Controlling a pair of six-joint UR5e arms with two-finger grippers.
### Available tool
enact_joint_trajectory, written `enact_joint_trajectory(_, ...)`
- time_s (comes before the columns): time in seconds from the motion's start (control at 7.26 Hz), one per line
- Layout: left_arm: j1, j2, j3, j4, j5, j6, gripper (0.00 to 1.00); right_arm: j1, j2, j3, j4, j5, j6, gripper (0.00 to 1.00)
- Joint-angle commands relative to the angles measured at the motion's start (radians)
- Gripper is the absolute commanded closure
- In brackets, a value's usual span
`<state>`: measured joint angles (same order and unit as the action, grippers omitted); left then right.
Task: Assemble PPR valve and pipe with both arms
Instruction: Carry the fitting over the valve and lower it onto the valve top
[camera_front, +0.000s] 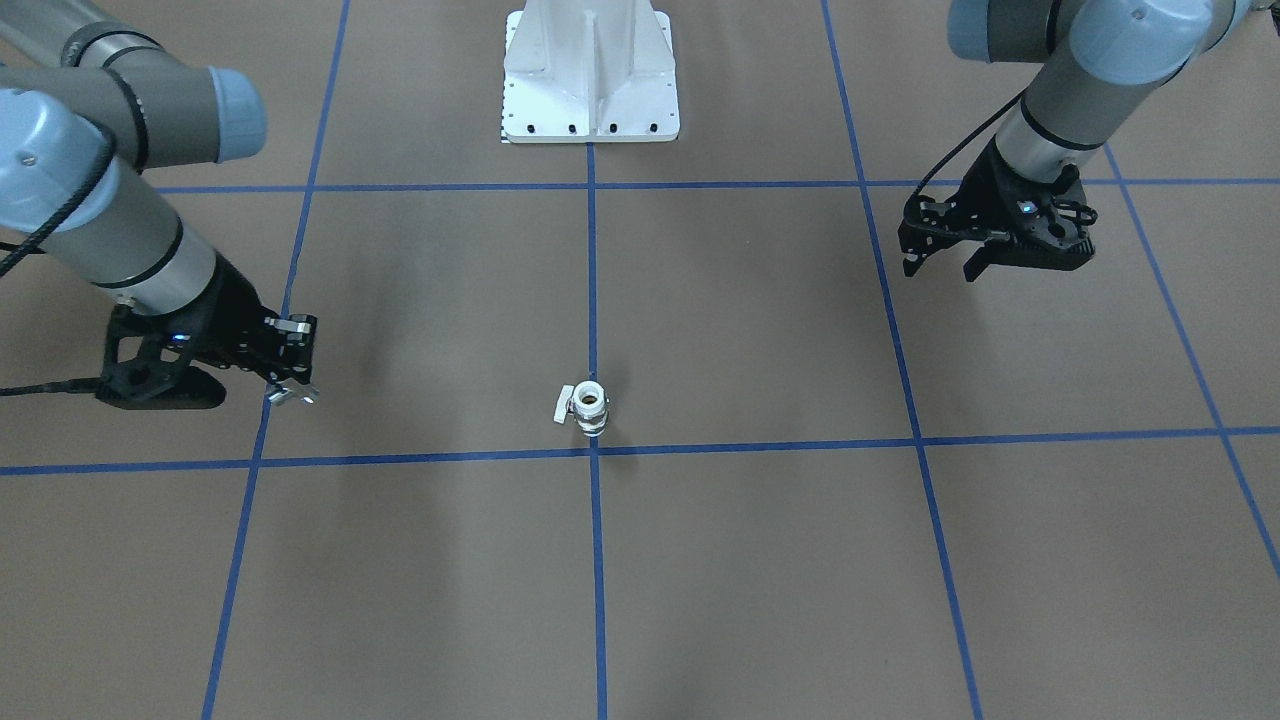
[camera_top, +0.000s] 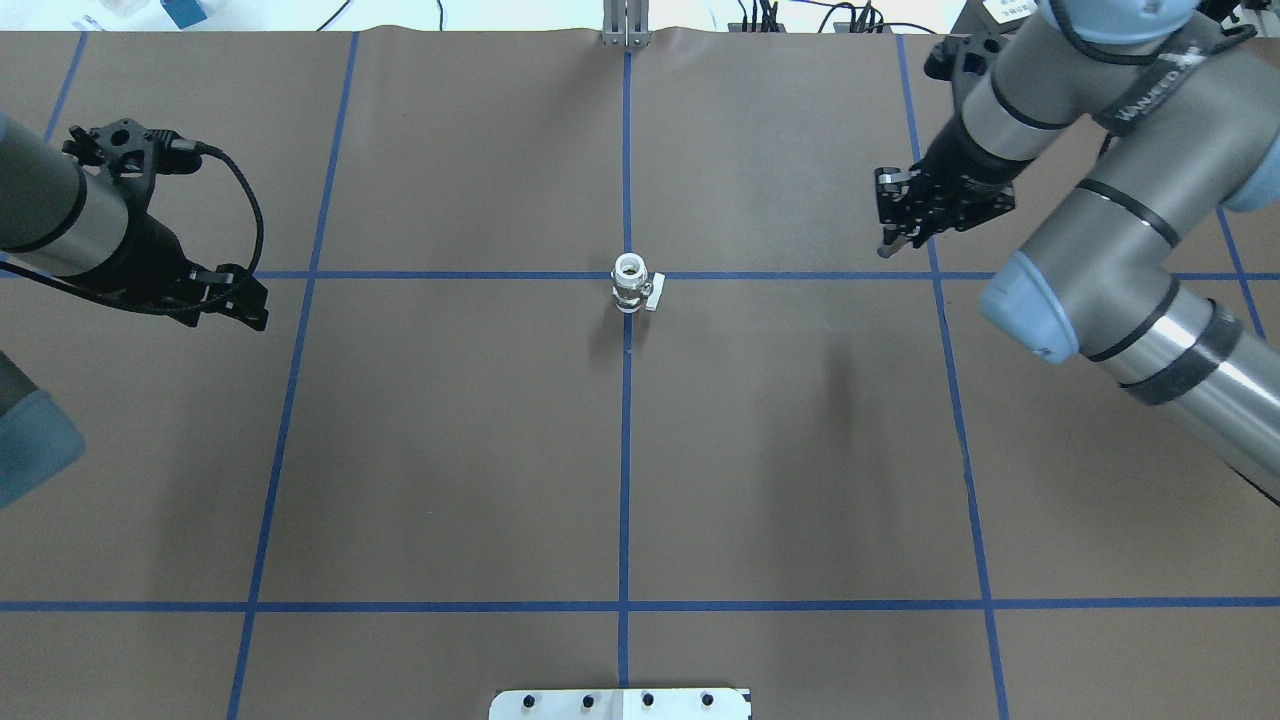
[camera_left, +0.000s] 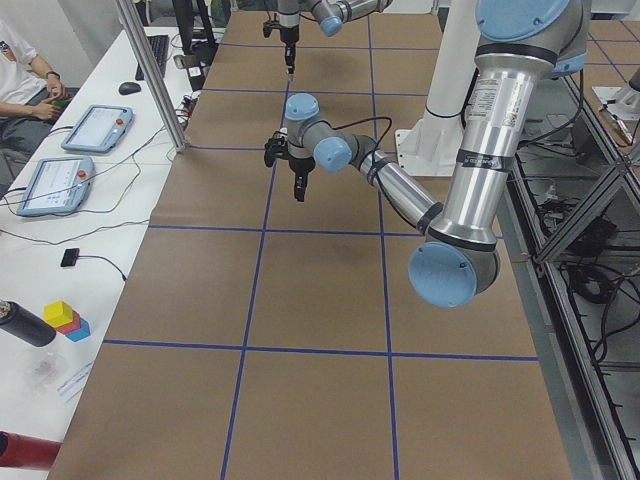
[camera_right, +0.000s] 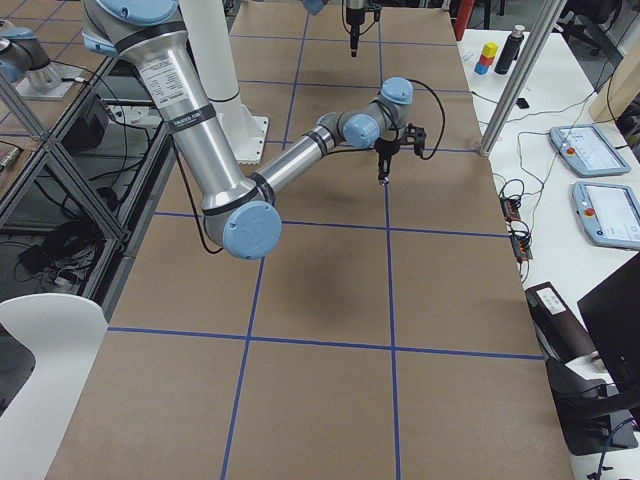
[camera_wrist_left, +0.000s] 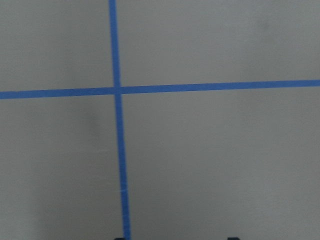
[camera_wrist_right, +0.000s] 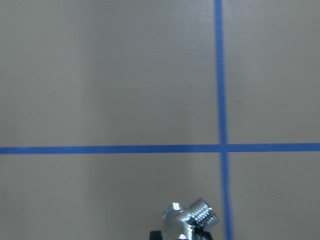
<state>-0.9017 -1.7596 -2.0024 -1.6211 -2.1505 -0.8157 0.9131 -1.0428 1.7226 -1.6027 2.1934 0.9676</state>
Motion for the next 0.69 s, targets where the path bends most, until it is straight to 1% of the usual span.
enact_joint_trajectory(0.0,-0.051,0.076,-0.003,-0.005,0.000,0.134,0.25,-0.104,0.162,-0.017,-0.026,-0.058,0.207,1.00)
enact_joint_trajectory(0.14,-0.068,0.101,0.004,-0.005,0.000,0.182,0.25,-0.138,0.203,-0.027,-0.025,-0.072,0.276,1.00)
enact_joint_trajectory(0.28,-0.066,0.101,0.010,-0.006,0.000,0.182,0.25,-0.166,0.271,-0.073,-0.026,-0.093,0.317,1.00)
enact_joint_trajectory(0.41,-0.068,0.103,0.010,-0.006,0.000,0.182,0.25,-0.190,0.371,-0.189,-0.026,-0.127,0.353,1.00)
enact_joint_trajectory(0.55,-0.068,0.104,0.010,-0.005,0.000,0.184,0.25,-0.201,0.400,-0.237,-0.025,-0.147,0.355,1.00)
